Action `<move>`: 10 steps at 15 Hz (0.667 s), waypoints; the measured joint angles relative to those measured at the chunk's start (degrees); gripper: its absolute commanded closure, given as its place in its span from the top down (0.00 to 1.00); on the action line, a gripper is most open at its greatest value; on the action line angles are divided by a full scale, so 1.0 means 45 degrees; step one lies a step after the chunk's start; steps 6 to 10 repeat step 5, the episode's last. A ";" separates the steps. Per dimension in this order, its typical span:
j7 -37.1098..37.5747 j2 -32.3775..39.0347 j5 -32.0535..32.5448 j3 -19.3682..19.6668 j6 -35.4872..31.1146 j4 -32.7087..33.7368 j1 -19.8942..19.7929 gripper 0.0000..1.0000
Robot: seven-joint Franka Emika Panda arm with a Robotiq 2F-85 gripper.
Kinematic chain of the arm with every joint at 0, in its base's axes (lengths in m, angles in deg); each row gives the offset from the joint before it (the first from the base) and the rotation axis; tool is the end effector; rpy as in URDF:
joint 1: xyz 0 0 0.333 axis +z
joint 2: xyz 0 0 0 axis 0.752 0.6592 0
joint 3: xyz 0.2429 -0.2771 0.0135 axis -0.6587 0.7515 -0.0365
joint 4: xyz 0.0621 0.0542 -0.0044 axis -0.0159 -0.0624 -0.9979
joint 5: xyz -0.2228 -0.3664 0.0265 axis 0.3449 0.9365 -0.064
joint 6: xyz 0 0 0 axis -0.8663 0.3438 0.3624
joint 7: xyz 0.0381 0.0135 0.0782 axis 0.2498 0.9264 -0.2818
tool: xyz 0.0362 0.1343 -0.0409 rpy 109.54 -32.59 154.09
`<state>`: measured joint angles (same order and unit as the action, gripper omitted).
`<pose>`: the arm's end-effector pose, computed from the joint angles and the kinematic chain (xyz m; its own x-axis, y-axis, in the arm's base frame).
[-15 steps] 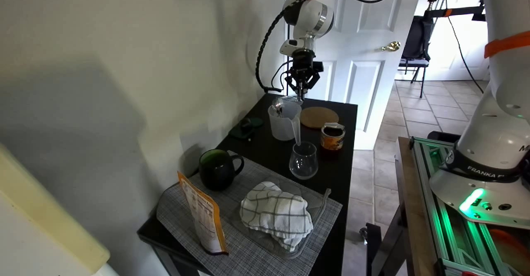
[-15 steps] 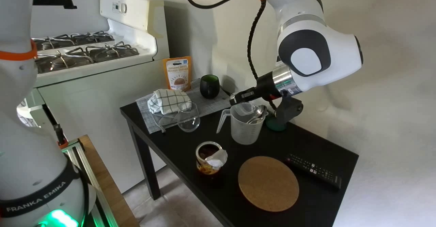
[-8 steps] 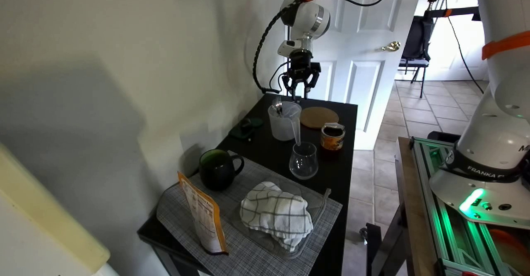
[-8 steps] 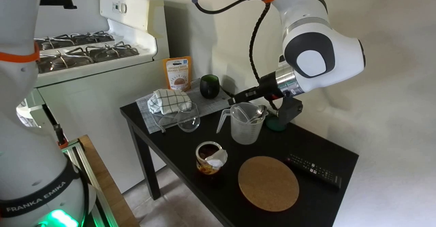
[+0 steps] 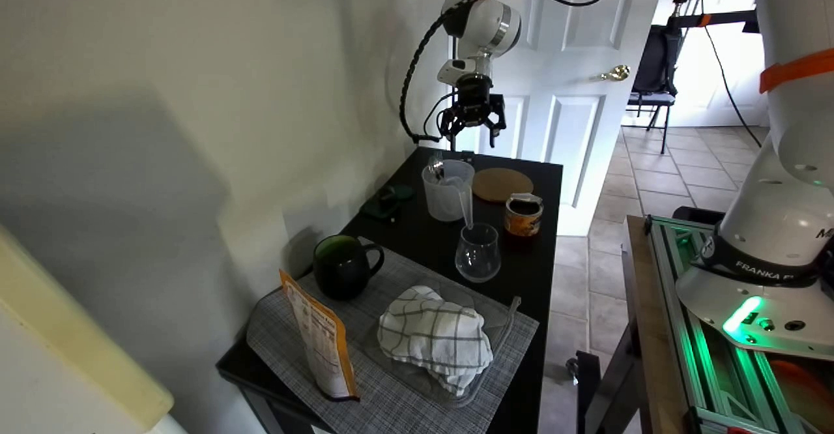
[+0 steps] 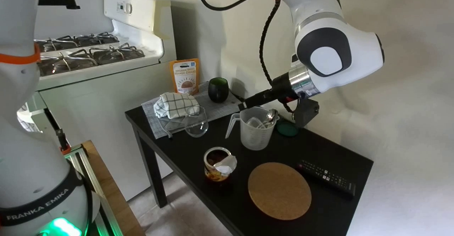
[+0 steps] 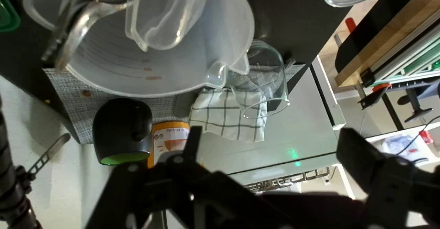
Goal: Put the bowl in the jar
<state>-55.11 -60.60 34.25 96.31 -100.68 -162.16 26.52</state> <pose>0.5679 -0.2428 0.2779 0.0917 0.6889 0.7191 0.9731 0.0914 -0.2116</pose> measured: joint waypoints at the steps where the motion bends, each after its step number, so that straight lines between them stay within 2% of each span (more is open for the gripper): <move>1: -0.0060 -0.0166 0.0083 0.0006 -0.0391 -0.0136 0.0008 1.00; 5: -0.0287 -0.1085 0.0499 -0.0001 -0.2811 -0.1252 0.0185 1.00; 10: -0.0287 -0.1085 0.0499 -0.0001 -0.2811 -0.1252 0.0185 1.00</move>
